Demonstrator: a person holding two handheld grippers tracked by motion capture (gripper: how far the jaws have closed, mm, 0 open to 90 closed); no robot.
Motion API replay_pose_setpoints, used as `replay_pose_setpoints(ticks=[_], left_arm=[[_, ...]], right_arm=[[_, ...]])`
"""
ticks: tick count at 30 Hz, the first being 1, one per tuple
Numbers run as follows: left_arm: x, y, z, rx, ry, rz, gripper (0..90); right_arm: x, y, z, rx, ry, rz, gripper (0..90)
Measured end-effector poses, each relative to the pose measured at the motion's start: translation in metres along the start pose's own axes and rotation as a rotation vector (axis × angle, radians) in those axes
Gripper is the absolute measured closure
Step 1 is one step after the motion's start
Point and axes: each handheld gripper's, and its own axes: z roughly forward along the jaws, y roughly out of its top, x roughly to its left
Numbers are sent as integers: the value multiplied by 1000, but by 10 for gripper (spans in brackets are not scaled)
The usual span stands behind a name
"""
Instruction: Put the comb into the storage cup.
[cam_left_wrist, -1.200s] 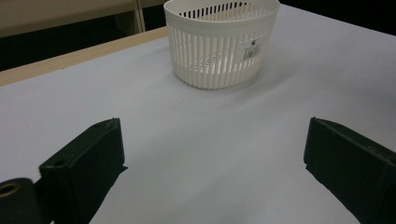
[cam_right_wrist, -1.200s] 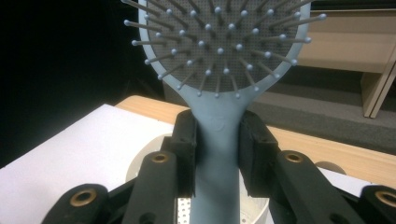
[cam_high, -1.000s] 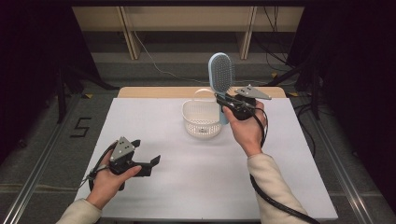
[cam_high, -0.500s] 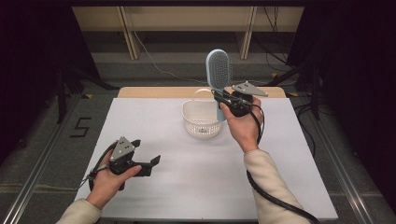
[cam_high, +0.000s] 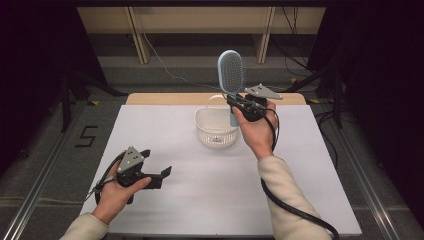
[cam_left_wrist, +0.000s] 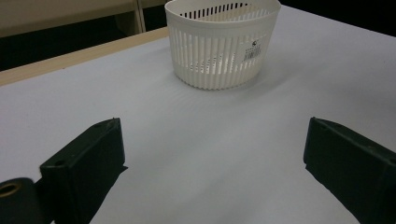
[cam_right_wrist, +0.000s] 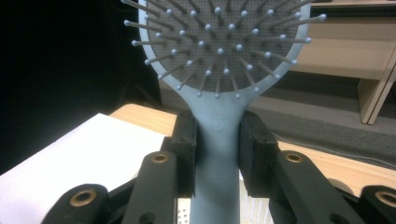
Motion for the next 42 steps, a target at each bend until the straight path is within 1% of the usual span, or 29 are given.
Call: replay_pose_setpoints(ticks=[13, 32, 42], left_arm=[[0, 0, 0, -1, 0, -2, 48], [1, 0, 0, -2, 0, -3, 49], [1, 0, 0, -2, 0, -3, 50]], right_arm=[[-2, 1, 9, -2, -10, 3, 705], [-4, 2, 15, -8, -20, -1, 704], [-3, 6, 19, -12, -21, -4, 704]])
